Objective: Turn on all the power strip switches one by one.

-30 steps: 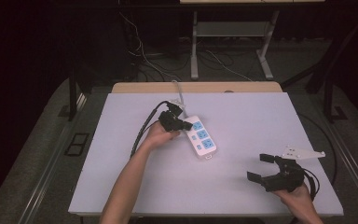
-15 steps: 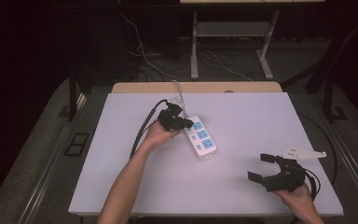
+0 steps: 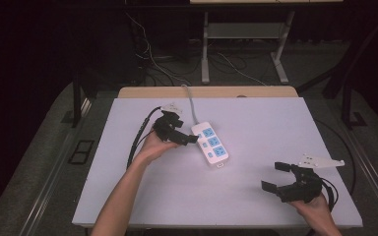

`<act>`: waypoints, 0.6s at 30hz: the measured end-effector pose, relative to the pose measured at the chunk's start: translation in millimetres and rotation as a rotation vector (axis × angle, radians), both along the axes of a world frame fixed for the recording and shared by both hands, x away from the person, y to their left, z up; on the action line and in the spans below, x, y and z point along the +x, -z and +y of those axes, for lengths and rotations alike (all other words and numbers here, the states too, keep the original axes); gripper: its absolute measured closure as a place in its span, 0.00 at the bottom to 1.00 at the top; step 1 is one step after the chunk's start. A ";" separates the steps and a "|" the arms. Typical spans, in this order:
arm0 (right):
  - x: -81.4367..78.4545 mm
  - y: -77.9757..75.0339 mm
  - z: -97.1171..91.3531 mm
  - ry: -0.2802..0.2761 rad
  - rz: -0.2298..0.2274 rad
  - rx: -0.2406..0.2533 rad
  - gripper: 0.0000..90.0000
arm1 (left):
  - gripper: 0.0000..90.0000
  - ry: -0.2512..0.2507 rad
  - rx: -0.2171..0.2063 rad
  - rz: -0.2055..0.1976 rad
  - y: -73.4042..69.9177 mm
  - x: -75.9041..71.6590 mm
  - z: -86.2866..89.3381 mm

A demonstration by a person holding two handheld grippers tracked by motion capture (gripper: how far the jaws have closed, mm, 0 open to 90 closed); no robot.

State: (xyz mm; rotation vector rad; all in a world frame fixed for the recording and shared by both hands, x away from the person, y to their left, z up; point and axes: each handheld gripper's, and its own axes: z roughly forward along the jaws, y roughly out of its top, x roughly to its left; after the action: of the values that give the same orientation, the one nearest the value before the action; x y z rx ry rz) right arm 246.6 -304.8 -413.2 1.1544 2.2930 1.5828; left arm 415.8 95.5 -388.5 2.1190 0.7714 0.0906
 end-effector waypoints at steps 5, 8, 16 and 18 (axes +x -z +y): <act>-0.2 -0.3 0.5 -0.002 0.002 0.001 0.01 | 0.00 -0.061 -0.023 -0.017 -3.0 -12.6 14.5; -0.6 -0.5 1.1 -0.003 0.003 0.000 0.01 | 0.00 -0.065 -0.018 -0.022 -2.8 -21.4 20.8; -0.3 -0.2 1.8 -0.004 0.005 -0.002 0.01 | 0.00 -0.100 -0.037 -0.035 0.1 -45.4 38.2; -0.3 -0.1 2.0 -0.004 0.006 -0.002 0.01 | 0.00 -0.102 -0.040 -0.040 0.7 -51.3 41.9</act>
State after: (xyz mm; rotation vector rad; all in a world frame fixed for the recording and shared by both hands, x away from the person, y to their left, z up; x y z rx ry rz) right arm 246.3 -302.8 -413.2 1.1563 2.3017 1.5803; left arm 364.5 137.4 -389.2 2.0335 0.8511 0.1699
